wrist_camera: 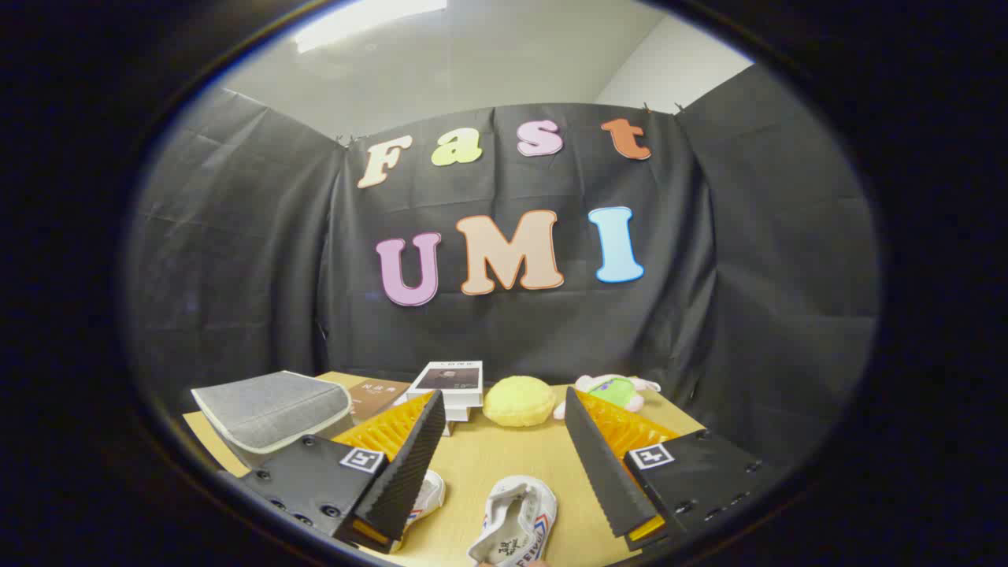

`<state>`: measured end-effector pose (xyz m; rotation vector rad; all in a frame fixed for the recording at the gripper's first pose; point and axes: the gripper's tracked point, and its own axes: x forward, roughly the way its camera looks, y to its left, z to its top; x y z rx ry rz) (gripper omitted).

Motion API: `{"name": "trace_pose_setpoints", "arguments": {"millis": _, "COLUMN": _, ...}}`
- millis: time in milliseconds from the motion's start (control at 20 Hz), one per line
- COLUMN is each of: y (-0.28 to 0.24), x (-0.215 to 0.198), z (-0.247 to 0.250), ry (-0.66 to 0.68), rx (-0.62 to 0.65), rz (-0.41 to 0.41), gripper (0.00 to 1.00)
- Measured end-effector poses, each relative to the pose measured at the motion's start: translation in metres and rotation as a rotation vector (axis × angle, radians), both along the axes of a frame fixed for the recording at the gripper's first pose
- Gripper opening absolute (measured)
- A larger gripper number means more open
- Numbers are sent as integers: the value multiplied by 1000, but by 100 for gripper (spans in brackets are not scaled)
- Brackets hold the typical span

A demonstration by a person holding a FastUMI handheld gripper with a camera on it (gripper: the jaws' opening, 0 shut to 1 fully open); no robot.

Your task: Open the storage box then place both shoes into the box .Put the left shoe in first, then the right shoe, with the right side of both shoes facing outward in a uniform manner.

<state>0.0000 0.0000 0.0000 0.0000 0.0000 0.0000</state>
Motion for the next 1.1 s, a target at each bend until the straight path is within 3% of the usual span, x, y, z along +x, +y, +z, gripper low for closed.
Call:
{"name": "trace_pose_setpoints", "arguments": {"millis": 900, "y": -2, "x": 2, "z": -8, "ry": 39, "rx": 52, "rz": 8, "gripper": 96}}
{"name": "trace_pose_setpoints", "arguments": {"millis": 1100, "y": 19, "x": 0, "z": -9, "ry": 46, "rx": 146, "rz": 63, "gripper": 95}}
